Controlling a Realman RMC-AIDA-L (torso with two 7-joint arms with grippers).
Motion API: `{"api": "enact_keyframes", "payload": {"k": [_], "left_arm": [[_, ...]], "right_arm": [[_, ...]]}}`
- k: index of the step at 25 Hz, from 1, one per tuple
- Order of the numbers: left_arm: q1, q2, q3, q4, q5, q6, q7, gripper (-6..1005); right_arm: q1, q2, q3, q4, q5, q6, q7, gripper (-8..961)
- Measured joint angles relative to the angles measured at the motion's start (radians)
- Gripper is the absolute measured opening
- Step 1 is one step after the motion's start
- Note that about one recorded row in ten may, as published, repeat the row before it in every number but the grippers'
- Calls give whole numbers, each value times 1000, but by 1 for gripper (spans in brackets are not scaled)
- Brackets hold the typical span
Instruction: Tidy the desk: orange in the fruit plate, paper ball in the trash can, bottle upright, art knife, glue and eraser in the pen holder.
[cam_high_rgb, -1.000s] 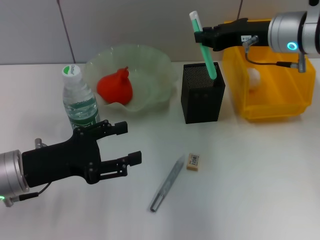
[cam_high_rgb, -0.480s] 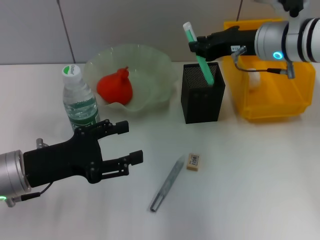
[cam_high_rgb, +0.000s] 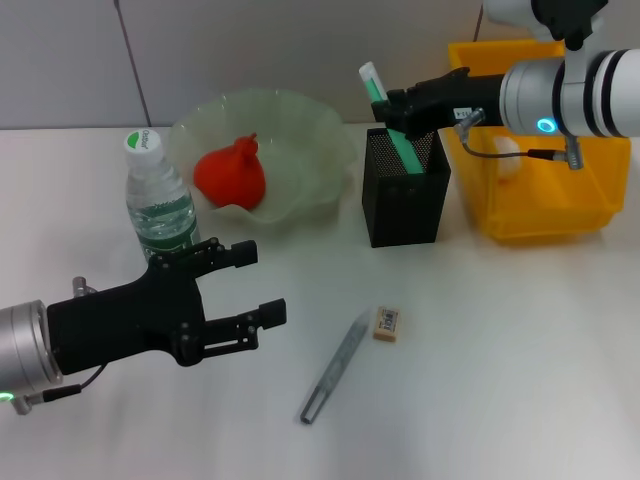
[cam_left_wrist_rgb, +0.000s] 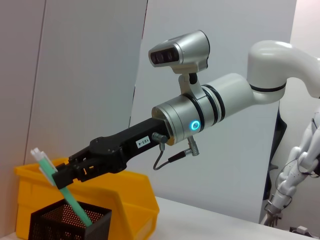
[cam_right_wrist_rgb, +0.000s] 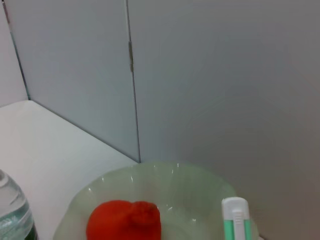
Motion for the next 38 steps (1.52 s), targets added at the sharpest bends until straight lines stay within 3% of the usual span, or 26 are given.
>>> {"api": "enact_keyframes", "payload": {"k": [10,15,17,21,25,27,28,32,35,38], "left_arm": [[3,0,0,0,0,1,0,817],[0,0,0,0,0,2,0,817],[0,1,0,0,-4,5,-4,817],[2,1,0,0,-8,9,-10,816],[5,0,0,-1,-9,9,-26,816],[5,0,0,-2,-9,9,-36,816],[5,0,0,-2,-9,9,-42,815],[5,2,0,1,-9,8,-65,815],[6,4,0,5,-9,6,-78,815],[6,5,0,7,-10,5,-84,814]], "right_arm": [[-6,0,2,-4,1,2,0,352],[-35,1,11,-44,96,-1,-13,599],[-57,-1,12,-69,169,-27,-43,638],[-134,-5,16,-151,312,-158,-109,715],[-197,-12,62,-205,379,-362,-164,715],[-218,-26,115,-206,351,-503,-205,715],[-218,-26,115,-206,351,-503,-205,715],[-237,-66,139,-151,248,-660,-273,715],[-254,-68,139,-130,208,-703,-324,715],[-288,-57,140,-95,185,-722,-410,715]]}}
